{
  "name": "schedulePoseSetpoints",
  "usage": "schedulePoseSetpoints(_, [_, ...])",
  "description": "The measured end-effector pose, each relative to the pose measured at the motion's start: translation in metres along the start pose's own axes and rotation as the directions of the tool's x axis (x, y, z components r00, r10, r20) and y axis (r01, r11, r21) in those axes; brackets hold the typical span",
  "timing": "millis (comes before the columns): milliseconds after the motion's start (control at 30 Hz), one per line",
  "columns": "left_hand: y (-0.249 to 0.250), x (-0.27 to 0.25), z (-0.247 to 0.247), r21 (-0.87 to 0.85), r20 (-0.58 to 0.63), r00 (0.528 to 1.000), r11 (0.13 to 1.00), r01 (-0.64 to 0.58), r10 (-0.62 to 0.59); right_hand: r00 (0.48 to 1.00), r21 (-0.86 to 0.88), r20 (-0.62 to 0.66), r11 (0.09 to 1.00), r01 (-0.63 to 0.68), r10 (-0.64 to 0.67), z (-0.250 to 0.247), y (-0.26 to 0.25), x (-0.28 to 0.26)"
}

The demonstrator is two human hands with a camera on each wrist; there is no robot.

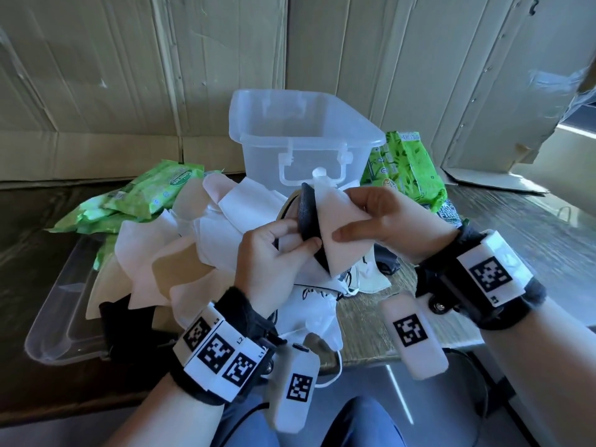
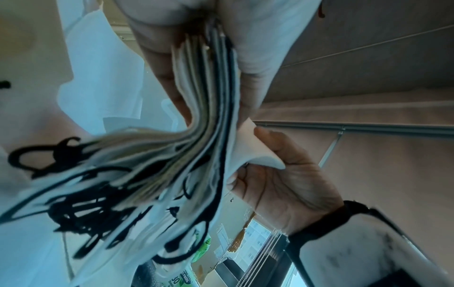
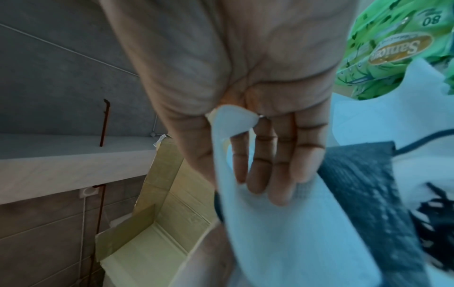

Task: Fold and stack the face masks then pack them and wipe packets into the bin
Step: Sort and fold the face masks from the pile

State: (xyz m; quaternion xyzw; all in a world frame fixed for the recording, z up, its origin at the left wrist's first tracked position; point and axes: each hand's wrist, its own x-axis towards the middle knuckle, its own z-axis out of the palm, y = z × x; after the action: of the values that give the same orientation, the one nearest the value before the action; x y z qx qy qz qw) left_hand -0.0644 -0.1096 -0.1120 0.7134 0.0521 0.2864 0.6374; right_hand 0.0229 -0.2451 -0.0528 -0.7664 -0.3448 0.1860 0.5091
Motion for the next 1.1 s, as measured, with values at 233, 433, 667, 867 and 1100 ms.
schedulePoseSetpoints(233, [0.002,0.002,-0.007,0.036,-0.013,0.990,0.989,-0.141,0.142,0.902,-0.044,-0.424,0.997,0.061,-0.074,-0.017,0.002,0.004])
schedulePoseSetpoints(433, [0.003,0.005,-0.009,0.040,0.065,0.995,0.996,-0.084,0.081,0.761,-0.114,-0.605,0.972,0.206,-0.233,-0.023,-0.003,-0.005])
schedulePoseSetpoints(667, [0.004,0.003,-0.004,-0.133,0.075,0.997,0.990,0.037,-0.027,0.953,-0.163,-0.175,0.962,0.218,-0.246,0.020,0.004,-0.005])
schedulePoseSetpoints(867, [-0.003,0.002,-0.006,-0.060,0.086,0.996,0.998,0.033,-0.027,0.963,-0.204,-0.128,0.956,0.209,-0.238,0.010,0.012,0.002])
schedulePoseSetpoints(1100, [-0.002,0.002,-0.007,-0.049,0.134,0.991,0.998,0.033,-0.026,0.882,-0.463,-0.232,0.844,0.270,-0.410,0.002,0.007,-0.002])
